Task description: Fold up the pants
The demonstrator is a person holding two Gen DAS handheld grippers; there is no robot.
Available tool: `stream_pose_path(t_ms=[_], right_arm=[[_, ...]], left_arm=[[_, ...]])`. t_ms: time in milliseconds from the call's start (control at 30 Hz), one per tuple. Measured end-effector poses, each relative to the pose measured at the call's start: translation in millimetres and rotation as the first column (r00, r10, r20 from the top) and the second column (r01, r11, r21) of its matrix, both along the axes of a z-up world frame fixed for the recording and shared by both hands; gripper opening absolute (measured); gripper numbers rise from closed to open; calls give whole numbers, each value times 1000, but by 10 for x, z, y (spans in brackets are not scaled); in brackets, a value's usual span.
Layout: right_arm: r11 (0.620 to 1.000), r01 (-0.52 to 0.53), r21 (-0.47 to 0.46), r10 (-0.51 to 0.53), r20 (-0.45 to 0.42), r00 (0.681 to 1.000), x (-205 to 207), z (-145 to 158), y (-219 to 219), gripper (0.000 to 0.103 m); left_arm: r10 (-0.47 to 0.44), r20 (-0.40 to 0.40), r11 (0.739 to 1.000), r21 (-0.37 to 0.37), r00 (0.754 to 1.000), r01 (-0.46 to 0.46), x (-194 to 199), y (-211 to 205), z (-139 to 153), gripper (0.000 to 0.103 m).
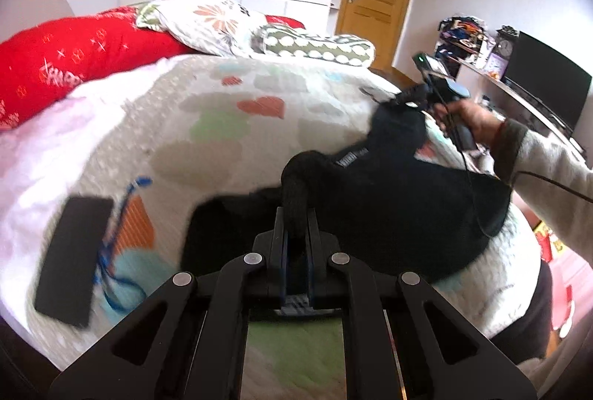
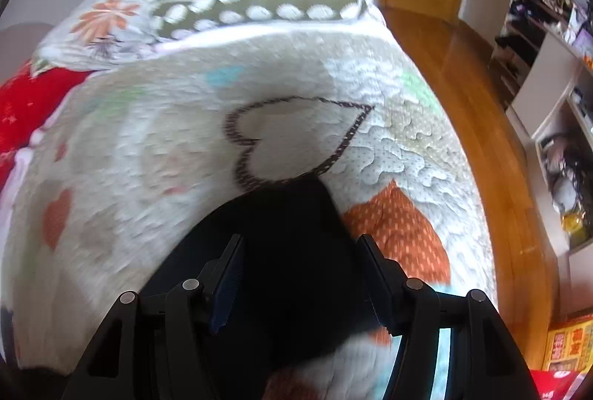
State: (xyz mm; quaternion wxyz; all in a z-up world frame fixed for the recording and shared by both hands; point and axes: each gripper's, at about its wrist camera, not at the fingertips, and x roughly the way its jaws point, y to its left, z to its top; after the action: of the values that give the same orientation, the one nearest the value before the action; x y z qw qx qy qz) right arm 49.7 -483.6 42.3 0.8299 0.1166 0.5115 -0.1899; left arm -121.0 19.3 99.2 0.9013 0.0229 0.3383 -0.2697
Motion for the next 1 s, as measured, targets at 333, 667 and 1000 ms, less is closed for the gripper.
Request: stream_pose_path(t_ms=[333, 667, 1000], right_arm=[[996, -63, 60, 42, 303, 952, -481, 658, -166, 12], [988, -120, -98, 152, 479, 865, -2699, 1285, 10, 12], [992, -127, -17, 127, 262, 957, -3871, 425, 285, 12]], left_arm=[[126, 21, 992, 4, 992, -127, 700, 162, 67, 6], [95, 36, 995, -30, 995, -94, 339, 346, -180, 7], [98, -17, 991, -88, 995, -99, 10, 612, -459, 17]])
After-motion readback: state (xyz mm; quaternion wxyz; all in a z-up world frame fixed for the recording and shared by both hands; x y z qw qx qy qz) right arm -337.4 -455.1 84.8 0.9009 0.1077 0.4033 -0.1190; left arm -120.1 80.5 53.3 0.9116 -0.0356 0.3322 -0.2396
